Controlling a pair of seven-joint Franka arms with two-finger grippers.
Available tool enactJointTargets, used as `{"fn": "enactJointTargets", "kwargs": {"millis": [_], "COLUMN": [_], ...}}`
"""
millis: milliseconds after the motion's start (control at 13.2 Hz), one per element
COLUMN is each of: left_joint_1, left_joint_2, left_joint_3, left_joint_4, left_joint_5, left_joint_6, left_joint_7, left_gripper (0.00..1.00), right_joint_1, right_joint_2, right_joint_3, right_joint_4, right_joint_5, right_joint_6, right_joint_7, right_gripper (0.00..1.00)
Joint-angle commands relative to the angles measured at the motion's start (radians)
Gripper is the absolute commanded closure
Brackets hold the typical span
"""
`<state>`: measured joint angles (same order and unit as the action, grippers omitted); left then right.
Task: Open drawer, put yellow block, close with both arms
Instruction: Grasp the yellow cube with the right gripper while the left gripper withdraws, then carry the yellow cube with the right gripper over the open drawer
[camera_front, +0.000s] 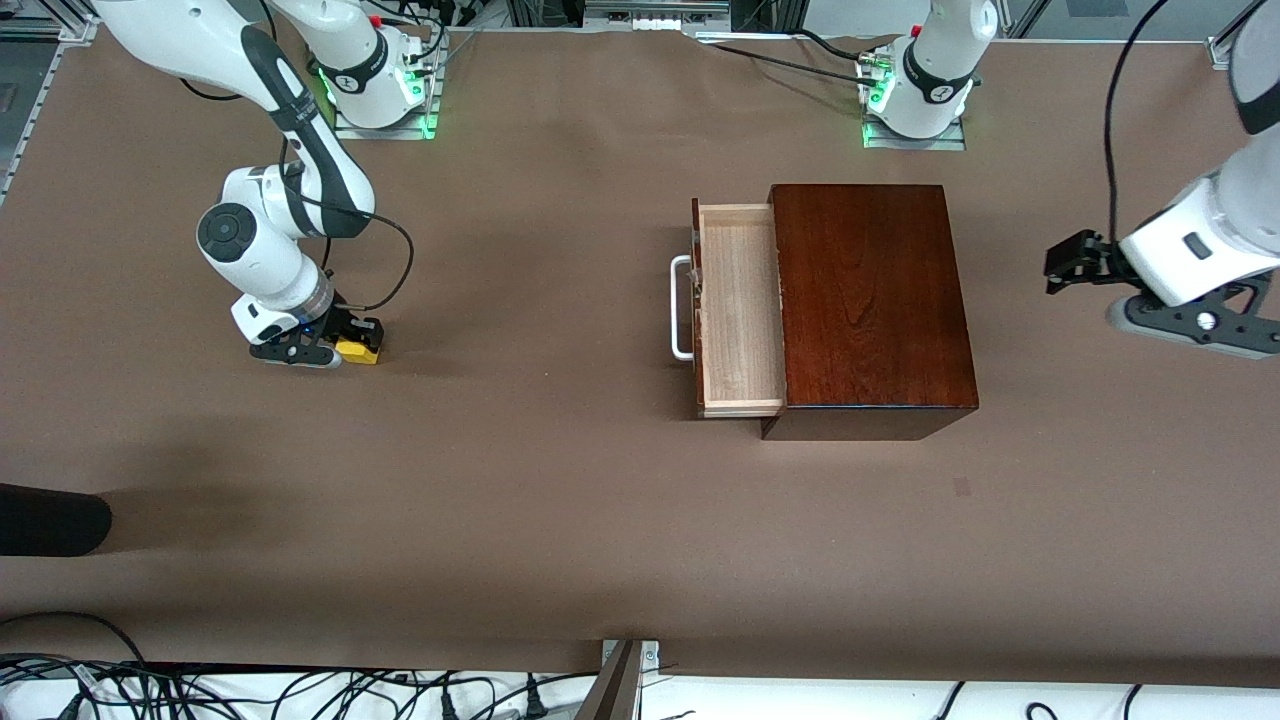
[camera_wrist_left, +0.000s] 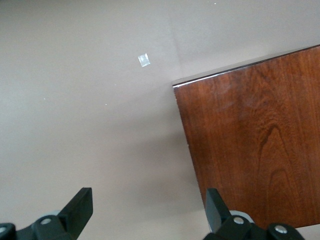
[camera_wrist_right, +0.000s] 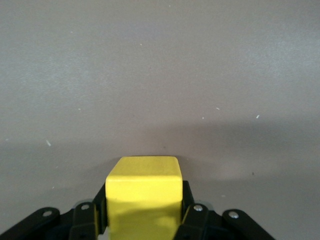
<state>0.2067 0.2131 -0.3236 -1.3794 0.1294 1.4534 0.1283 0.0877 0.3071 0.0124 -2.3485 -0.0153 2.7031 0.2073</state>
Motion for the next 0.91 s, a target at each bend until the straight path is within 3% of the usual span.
{"fn": "enactJointTargets", "kwargs": {"millis": [0, 152, 227, 379, 606, 834], "left_joint_1": [-0.125, -0.148, -0.168, -0.214, -0.205, -0.205], "left_joint_2": [-0.128, -0.242, -0.280, -0.294, -0.268, -0.268], "left_joint_3": [0.210, 0.285, 0.310, 0.362, 0.354, 0.351], "left_joint_4": [-0.151, -0.336, -0.380, -0.392, -0.349, -0.348], "left_joint_5": [-0.103, -0.128, -0.128, -0.119, -0.113, -0.113], "left_joint_6": [0.097, 0.265, 0.284, 0.268, 0.194, 0.180], "left_joint_7": [0.002, 0.001, -0.001, -0.001, 0.001, -0.001], "left_gripper": [0.00, 0.00, 0.00, 0.00, 0.00, 0.00], "right_joint_1": [-0.002, 0.000, 0.000, 0.007, 0.021, 0.165], "right_joint_2": [-0.060, -0.068, -0.066, -0.057, -0.055, -0.042], "right_joint_3": [0.030, 0.070, 0.108, 0.153, 0.268, 0.294], "right_joint_4": [0.076, 0.170, 0.237, 0.332, 0.403, 0.472], "right_joint_5": [0.005, 0.006, 0.009, 0.003, 0.002, -0.008], "right_joint_6": [-0.165, -0.297, -0.375, -0.500, -0.513, -0.560], "right_joint_7": [-0.023, -0.028, -0.023, -0.034, -0.101, -0.129], "right_gripper": [0.95, 0.95, 0.95, 0.94, 0.94, 0.95]}}
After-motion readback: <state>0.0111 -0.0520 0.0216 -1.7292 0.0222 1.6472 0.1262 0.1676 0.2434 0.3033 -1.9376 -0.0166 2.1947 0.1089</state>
